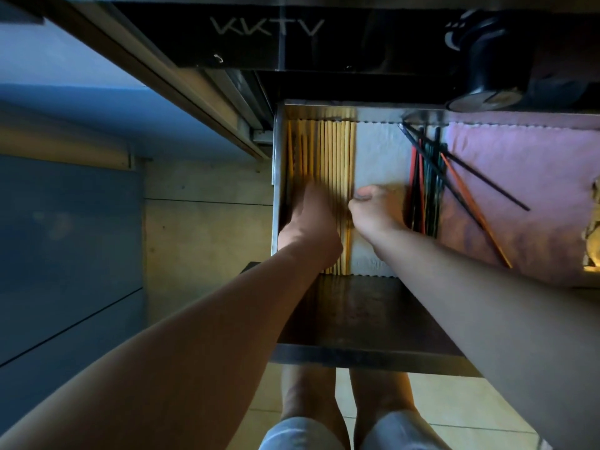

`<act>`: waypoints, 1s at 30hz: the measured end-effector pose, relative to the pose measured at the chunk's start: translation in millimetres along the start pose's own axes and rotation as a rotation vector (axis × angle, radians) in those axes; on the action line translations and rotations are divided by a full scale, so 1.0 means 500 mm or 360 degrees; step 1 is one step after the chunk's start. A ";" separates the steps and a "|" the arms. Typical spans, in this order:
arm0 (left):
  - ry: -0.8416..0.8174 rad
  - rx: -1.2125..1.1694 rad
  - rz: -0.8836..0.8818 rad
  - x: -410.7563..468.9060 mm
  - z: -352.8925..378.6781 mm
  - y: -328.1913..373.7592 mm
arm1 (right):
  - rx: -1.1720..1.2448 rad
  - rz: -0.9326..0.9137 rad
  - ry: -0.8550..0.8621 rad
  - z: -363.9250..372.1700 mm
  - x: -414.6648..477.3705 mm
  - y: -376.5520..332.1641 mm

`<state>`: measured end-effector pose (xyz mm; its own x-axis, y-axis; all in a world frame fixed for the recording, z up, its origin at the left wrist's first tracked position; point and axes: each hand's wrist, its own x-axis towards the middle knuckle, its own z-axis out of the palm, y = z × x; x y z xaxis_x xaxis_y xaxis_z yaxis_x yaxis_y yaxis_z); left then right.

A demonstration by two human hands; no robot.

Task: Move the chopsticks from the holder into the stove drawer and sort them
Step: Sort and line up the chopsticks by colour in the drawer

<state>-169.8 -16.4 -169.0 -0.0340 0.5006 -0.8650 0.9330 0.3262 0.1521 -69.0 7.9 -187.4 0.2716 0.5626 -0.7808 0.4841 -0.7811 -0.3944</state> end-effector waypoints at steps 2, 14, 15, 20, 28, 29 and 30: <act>-0.0046 -0.0005 -0.0014 0.000 0.002 -0.001 | -0.0008 -0.0017 -0.0061 0.002 -0.002 0.001; -0.0037 -0.0029 -0.0146 -0.006 -0.010 0.009 | 0.0018 0.0031 -0.0153 -0.010 -0.001 0.009; -0.0026 -0.0028 -0.0172 -0.006 -0.011 0.012 | 0.0029 0.0040 -0.0175 -0.011 -0.002 0.010; -0.0009 0.0169 0.0005 -0.008 0.000 0.018 | 0.0100 0.0092 -0.0314 -0.007 -0.010 0.012; 0.0102 0.0381 0.0234 -0.009 0.017 -0.001 | 0.0118 0.0065 -0.0394 -0.006 -0.016 0.018; 0.0089 0.0411 0.0268 -0.007 0.021 -0.005 | 0.0117 0.0059 -0.0399 -0.006 -0.017 0.019; 0.0074 0.0424 0.0261 -0.006 0.024 -0.007 | 0.0107 0.0053 -0.0389 -0.008 -0.019 0.019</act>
<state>-168.7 -28.7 -172.6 0.1138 0.5671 -0.8157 0.9882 0.0200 0.1518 -63.8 -3.7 -181.4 0.0735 0.4605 -0.8846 0.4195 -0.8190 -0.3915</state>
